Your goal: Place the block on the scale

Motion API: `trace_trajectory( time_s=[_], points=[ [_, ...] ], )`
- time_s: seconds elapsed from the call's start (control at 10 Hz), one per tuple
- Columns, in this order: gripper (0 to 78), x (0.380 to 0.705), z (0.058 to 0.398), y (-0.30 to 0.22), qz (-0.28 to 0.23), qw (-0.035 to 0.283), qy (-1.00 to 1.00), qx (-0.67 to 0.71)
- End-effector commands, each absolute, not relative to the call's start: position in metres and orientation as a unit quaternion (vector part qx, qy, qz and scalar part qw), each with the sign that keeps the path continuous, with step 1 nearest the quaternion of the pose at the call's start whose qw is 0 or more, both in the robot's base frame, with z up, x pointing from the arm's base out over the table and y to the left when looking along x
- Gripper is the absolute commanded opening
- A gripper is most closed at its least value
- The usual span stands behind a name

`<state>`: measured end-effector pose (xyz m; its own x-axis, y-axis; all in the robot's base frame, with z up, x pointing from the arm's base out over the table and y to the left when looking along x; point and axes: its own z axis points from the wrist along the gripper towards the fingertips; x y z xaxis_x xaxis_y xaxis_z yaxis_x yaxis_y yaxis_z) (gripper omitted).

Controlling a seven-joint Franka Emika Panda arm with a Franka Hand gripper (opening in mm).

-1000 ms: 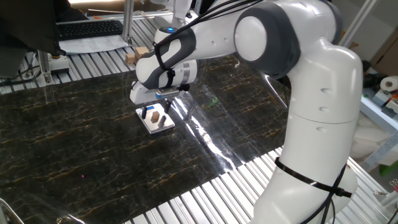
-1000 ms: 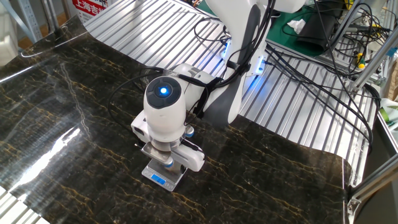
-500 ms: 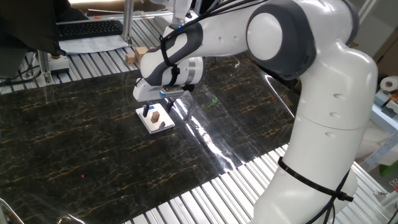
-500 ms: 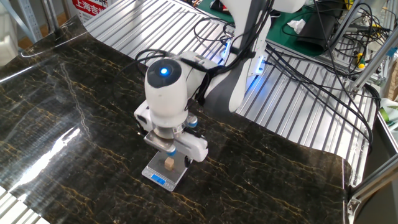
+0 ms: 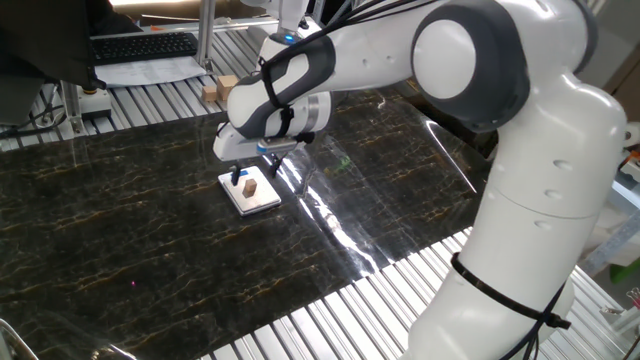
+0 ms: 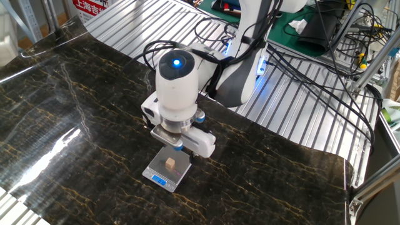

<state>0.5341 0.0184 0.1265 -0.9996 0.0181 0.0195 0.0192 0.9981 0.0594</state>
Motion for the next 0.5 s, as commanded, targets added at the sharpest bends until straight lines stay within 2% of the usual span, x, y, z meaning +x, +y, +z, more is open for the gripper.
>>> trace_trajectory(
  time_s=[0.1,0.5],
  points=[
    [77.5,0.542,0.155,0.001,-0.015,0.02,-1.0,0.003],
    [77.5,0.534,0.164,-0.013,-0.011,0.015,-1.0,0.006]
  ],
)
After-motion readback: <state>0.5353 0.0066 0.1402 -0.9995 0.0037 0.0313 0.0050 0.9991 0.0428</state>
